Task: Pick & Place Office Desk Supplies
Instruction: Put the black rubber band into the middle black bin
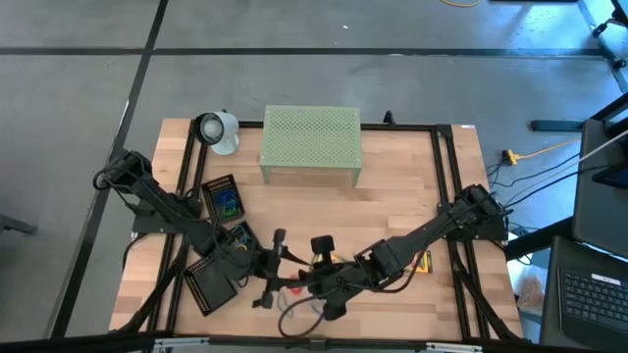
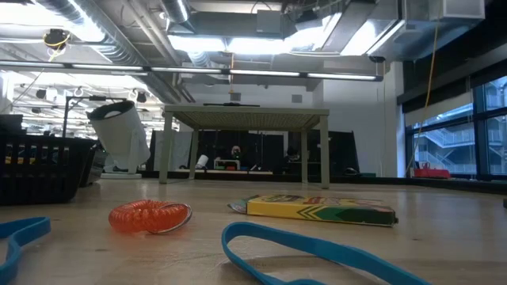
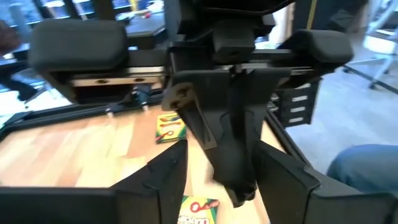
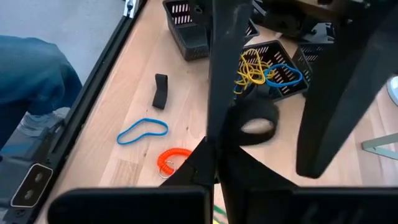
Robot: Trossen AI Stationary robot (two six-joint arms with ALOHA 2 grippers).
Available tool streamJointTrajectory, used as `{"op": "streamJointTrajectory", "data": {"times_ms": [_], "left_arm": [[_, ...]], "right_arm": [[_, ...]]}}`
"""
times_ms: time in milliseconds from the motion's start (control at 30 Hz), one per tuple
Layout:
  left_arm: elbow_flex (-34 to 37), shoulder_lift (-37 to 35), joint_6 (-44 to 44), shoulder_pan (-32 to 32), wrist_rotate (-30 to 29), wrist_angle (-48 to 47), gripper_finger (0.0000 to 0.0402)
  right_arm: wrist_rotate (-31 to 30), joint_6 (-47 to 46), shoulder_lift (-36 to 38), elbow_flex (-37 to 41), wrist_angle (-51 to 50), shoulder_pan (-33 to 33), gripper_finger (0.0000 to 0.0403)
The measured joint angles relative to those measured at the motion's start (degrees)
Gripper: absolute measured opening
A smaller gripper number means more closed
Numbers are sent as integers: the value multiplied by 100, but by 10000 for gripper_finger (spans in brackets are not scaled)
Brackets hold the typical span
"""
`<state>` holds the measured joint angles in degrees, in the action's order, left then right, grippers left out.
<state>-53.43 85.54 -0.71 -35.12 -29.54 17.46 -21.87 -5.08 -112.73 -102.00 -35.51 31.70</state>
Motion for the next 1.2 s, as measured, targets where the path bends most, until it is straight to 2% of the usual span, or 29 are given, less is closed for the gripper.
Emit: {"op": "streamJointTrajectory", "data": {"times_ms": [133,367,433,633,900,1067,1200], "left_arm": [[0,0,-49,-103,-260,-89,134],[0,0,20,-264,-400,-99,29],[0,2,35,-291,-397,-99,9],[0,2,0,-342,-411,-99,8],[0,2,-130,-343,-489,-237,7],[1,-126,-1122,-343,-1124,-1501,7],[2,-388,-2579,-342,-1069,-2996,6]], "right_arm": [[-12,0,0,0,-2,0,11],[-20,2,0,0,-3,0,11],[-20,-5,0,0,-2,0,11],[-20,-369,0,0,-2,-59,35],[-20,-302,1,-2,-4,-63,123],[70,-344,140,-2,-215,-12,172],[202,-642,407,-2,-493,32,196]]}}
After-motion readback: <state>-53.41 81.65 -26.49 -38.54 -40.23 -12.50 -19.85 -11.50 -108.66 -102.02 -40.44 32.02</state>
